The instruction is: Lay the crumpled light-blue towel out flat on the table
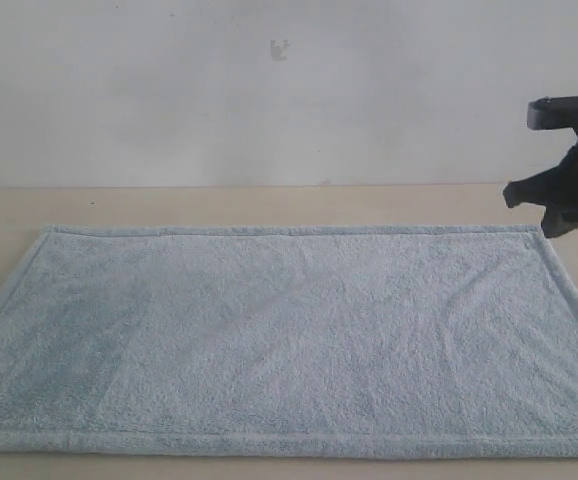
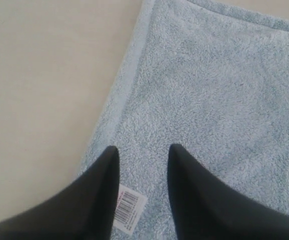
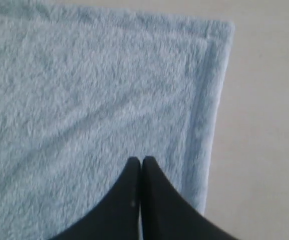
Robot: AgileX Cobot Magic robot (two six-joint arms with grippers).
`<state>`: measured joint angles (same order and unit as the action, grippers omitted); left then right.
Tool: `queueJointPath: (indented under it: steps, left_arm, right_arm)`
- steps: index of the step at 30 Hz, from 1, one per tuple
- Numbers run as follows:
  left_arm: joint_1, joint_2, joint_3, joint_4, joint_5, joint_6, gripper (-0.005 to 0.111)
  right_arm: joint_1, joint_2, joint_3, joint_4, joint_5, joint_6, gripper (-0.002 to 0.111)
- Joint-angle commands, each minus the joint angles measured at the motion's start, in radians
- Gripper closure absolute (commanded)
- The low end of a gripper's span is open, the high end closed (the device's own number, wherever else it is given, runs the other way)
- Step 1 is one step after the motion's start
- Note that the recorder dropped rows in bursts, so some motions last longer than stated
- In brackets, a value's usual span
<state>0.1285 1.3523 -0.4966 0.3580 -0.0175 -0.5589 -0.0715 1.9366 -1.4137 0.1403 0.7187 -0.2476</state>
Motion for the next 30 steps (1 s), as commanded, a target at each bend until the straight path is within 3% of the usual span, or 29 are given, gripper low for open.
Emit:
queueJointPath:
  steps: [1,6,10,30]
  left_arm:
    - [-0.002,0.036,0.013,-0.002,-0.038,-0.007,0.075]
    - [-0.002,0.105,0.013,-0.002,-0.047,-0.04,0.075]
    - [-0.002,0.127,0.013,-0.002,-0.063,-0.054,0.075]
    - [-0.08,0.127,0.013,0.027,-0.086,-0.076,0.075]
  right_arm:
    - [0.001,-0.22,0.314,0.01,-0.175,0.022,0.108]
    - [0.001,-0.388,0.62,0.01,-0.259,0.031,0.108]
    - [0.001,-0.45,0.725,0.01,-0.32,0.079,0.108]
    - [0.001,-0.299,0.796,-0.083,-0.426,0.169,0.108]
